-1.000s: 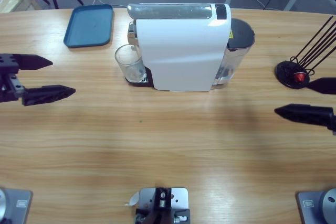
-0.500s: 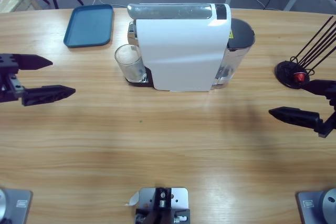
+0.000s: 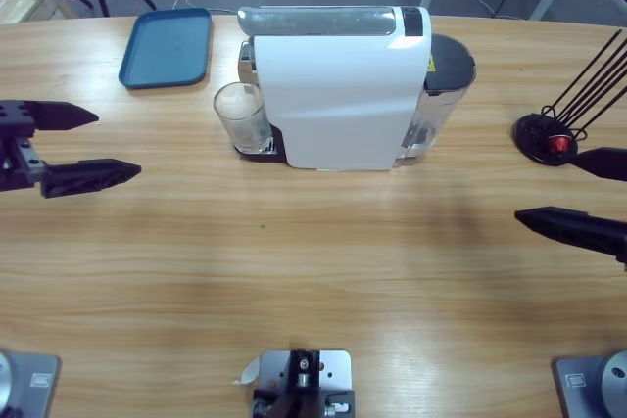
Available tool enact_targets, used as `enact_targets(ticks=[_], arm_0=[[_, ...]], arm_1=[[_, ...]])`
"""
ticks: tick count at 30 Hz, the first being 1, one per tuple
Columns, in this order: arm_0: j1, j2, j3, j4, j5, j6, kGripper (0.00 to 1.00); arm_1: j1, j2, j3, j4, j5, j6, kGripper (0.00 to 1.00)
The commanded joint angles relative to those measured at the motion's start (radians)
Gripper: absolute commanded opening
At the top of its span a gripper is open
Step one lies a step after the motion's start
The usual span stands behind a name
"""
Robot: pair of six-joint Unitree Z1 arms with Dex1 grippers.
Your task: Pour coffee
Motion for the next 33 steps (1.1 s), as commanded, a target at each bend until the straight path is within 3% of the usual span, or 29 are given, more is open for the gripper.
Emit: enact_targets(ticks=[1,24,33], arm_0=[[-0.010,0.020,-0.013,0.001,-0.004,-0.002,1.000],[-0.012,-0.036,0.040,-0.065,-0.031,-0.016,1.000],[-0.012,0.087,-0.033,-0.087,-0.027,-0.016,1.000]], arm_1=[[-0.001,-0.003,0.034,-0.001,0.021,-0.010,1.000],[-0.001,0.002,0.034,-0.003,0.036,-0.010,1.000],[-0.001,-0.013,0.037,-0.004,0.025,-0.010,1.000]])
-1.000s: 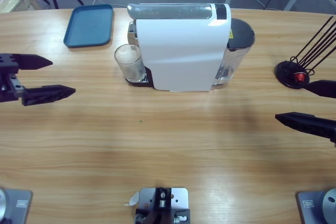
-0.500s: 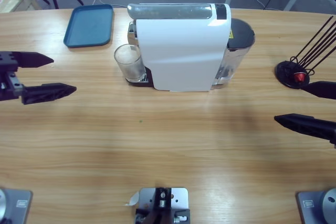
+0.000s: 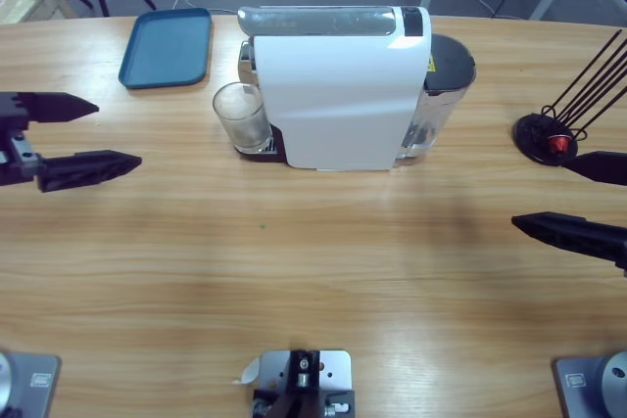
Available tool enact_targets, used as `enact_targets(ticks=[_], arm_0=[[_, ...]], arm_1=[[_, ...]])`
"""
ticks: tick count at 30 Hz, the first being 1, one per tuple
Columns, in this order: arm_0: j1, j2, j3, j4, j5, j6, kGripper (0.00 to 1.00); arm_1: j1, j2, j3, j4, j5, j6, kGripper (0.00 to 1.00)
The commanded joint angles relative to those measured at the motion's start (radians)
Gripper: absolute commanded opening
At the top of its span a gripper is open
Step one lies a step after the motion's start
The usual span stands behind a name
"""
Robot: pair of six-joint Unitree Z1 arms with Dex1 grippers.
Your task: Pour coffee
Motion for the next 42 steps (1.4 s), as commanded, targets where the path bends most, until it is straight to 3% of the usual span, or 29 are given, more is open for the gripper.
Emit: enact_targets(ticks=[1,7,11,15,34,36,37,38,40,41,42], arm_0=[[-0.010,0.115,-0.049,-0.037,-0.008,-0.001,1.000],[0.011,0.311,-0.007,-0.312,-0.036,0.130,1.000],[0.083,0.454,-0.007,-0.490,-0.165,0.155,1.000],[0.088,0.582,-0.007,-0.618,-0.218,0.168,1.000],[0.092,0.793,0.084,-0.971,-0.251,0.160,0.995],[0.092,0.818,0.085,-1.011,-0.261,0.160,0.854],[0.091,0.821,0.086,-1.021,-0.265,0.156,0.676],[0.091,0.821,0.087,-1.023,-0.264,0.155,0.566],[0.092,0.821,0.102,-1.043,-0.263,0.155,0.448],[0.092,0.821,0.119,-1.065,-0.264,0.155,0.240],[0.092,0.821,0.134,-1.086,-0.263,0.155,0.153]], arm_1=[[-0.001,-0.016,0.037,-0.004,0.001,-0.010,1.000],[-0.001,-0.009,0.037,-0.004,0.000,-0.010,1.000],[-0.001,-0.007,0.038,-0.006,-0.002,-0.012,1.000],[-0.001,-0.009,0.038,-0.006,-0.002,-0.012,1.000],[-0.001,-0.019,0.041,-0.006,-0.017,-0.015,1.000],[-0.001,-0.019,0.041,-0.006,-0.017,-0.015,1.000],[-0.001,-0.019,0.041,-0.006,-0.017,-0.015,1.000],[-0.001,-0.020,0.041,-0.006,-0.017,-0.015,1.000],[-0.001,-0.021,0.043,-0.006,-0.023,-0.015,1.000],[-0.001,-0.021,0.043,-0.005,-0.027,-0.015,1.000],[-0.001,-0.021,0.043,-0.005,-0.029,-0.015,1.000]])
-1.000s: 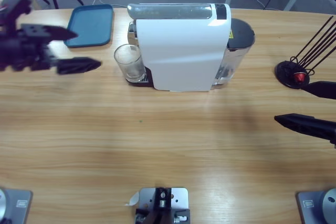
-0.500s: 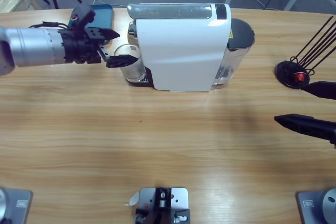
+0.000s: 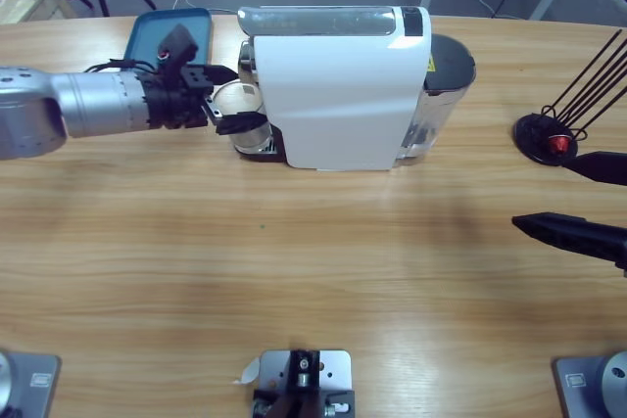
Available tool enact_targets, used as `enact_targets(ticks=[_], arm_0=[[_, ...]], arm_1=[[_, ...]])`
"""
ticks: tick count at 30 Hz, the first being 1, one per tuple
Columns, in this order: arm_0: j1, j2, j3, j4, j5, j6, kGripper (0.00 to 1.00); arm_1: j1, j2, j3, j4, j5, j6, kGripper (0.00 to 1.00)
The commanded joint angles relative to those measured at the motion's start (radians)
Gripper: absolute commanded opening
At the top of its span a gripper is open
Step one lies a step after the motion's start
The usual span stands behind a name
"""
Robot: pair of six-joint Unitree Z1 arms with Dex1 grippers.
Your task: Pour coffee
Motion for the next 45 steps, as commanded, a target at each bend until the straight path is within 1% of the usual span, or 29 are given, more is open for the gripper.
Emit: enact_targets(ticks=[1,5,8,9,11,13,14,16,17,19,23,26,29,34,36,37,42,44,45], arm_0=[[0.014,0.055,0.085,-0.107,-0.019,-0.004,0.140],[0.044,0.021,0.131,-0.157,-0.018,-0.059,0.140],[0.105,-0.092,0.165,-0.156,0.008,-0.139,0.140],[0.135,-0.160,0.171,-0.141,0.034,-0.144,0.141],[0.168,-0.279,0.158,-0.060,0.153,-0.151,0.145],[0.205,-0.345,0.107,0.049,0.329,-0.153,0.146],[0.232,-0.337,0.062,0.080,0.430,-0.162,0.149],[0.266,-0.285,-0.033,0.134,0.527,-0.194,0.149],[0.282,-0.232,-0.102,0.171,0.558,-0.217,0.149],[0.311,-0.111,-0.206,0.177,0.561,-0.253,0.149],[0.328,0.095,-0.387,0.177,0.548,-0.301,0.163],[0.328,0.185,-0.497,0.221,0.535,-0.303,0.163],[0.317,0.225,-0.571,0.282,0.510,-0.322,0.164],[0.312,0.276,-0.614,0.322,0.485,-0.347,0.179],[0.307,0.282,-0.634,0.344,0.485,-0.346,0.214],[0.306,0.282,-0.641,0.356,0.485,-0.346,0.214],[0.289,0.293,-0.708,0.486,0.486,-0.345,0.214],[0.281,0.307,-0.768,0.578,0.488,-0.345,0.216],[0.278,0.312,-0.786,0.603,0.488,-0.344,0.272]], arm_1=[[-0.001,-0.022,0.041,-0.006,-0.029,-0.011,1.000],[-0.001,-0.024,0.043,-0.006,-0.031,-0.011,1.000],[-0.001,-0.028,0.044,-0.006,-0.031,-0.011,1.000],[-0.001,-0.027,0.044,-0.006,-0.030,-0.012,1.000],[-0.001,-0.022,0.044,-0.006,-0.028,-0.014,1.000],[-0.001,-0.020,0.044,-0.006,-0.028,-0.015,1.000],[-0.001,-0.017,0.044,-0.006,-0.027,-0.015,1.000],[-0.001,-0.014,0.044,-0.007,-0.026,-0.016,1.000],[-0.001,-0.014,0.044,-0.007,-0.026,-0.016,1.000],[-0.001,-0.014,0.044,-0.007,-0.026,-0.016,1.000],[-0.001,-0.019,0.044,-0.007,-0.028,-0.016,1.000],[-0.001,-0.025,0.046,-0.007,-0.029,-0.016,1.000],[-0.001,-0.024,0.046,-0.007,-0.030,-0.016,1.000],[-0.001,-0.026,0.047,-0.008,-0.037,-0.011,1.000],[-0.001,-0.023,0.047,-0.009,-0.037,-0.011,1.000],[-0.001,-0.023,0.047,-0.009,-0.037,-0.011,1.000],[-0.001,-0.023,0.047,-0.009,-0.040,-0.010,1.000],[-0.001,-0.025,0.049,-0.010,-0.041,-0.010,1.000],[-0.001,-0.025,0.049,-0.010,-0.041,-0.009,1.000]])
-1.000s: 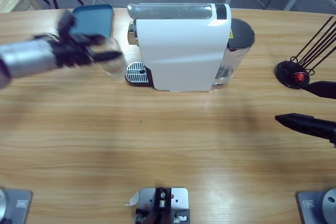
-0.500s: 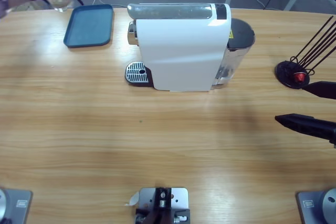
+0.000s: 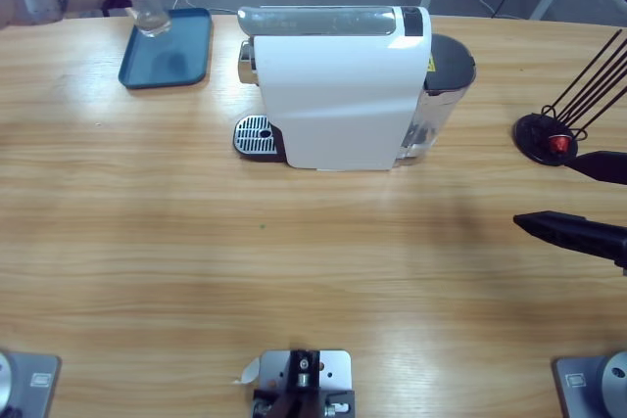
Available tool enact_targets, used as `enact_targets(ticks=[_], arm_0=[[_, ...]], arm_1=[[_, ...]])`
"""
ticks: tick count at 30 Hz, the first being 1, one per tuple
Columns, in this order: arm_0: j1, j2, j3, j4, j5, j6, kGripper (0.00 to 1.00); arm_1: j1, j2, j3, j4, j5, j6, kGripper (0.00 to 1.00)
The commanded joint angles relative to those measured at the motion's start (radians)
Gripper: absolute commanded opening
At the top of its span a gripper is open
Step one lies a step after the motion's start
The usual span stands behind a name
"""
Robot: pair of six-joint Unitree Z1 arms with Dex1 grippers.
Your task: Pour coffee
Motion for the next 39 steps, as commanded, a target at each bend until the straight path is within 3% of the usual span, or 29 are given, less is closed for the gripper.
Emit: enact_targets(ticks=[1,14,16,19,22,24,26,35,39], arm_0=[[-0.031,0.088,-0.137,0.212,-0.013,-0.008,0.333],[-0.031,0.121,-0.253,0.424,0.029,-0.011,0.344],[-0.031,0.121,-0.253,0.432,0.034,-0.011,0.424],[-0.031,0.121,-0.253,0.446,0.043,-0.011,0.425],[-0.031,0.121,-0.253,0.462,0.045,-0.011,0.555],[-0.031,0.121,-0.252,0.465,0.044,-0.010,0.786],[-0.032,0.117,-0.246,0.465,0.045,-0.009,0.956],[-0.040,0.003,-0.170,0.461,0.046,-0.010,0.968],[-0.052,-0.151,-0.096,0.459,0.045,-0.021,0.968]], arm_1=[[-0.001,-0.024,0.044,-0.010,-0.022,-0.006,1.000],[-0.001,-0.022,0.044,-0.010,-0.022,-0.005,1.000],[-0.001,-0.022,0.044,-0.010,-0.022,-0.005,1.000],[-0.001,-0.022,0.044,-0.010,-0.023,-0.005,1.000],[-0.001,-0.023,0.044,-0.010,-0.030,-0.005,1.000],[-0.001,-0.024,0.044,-0.010,-0.030,-0.005,1.000],[-0.001,-0.024,0.044,-0.010,-0.030,-0.006,1.000],[-0.001,-0.025,0.044,-0.009,-0.030,-0.006,1.000],[-0.001,-0.025,0.044,-0.009,-0.030,-0.006,1.000]])
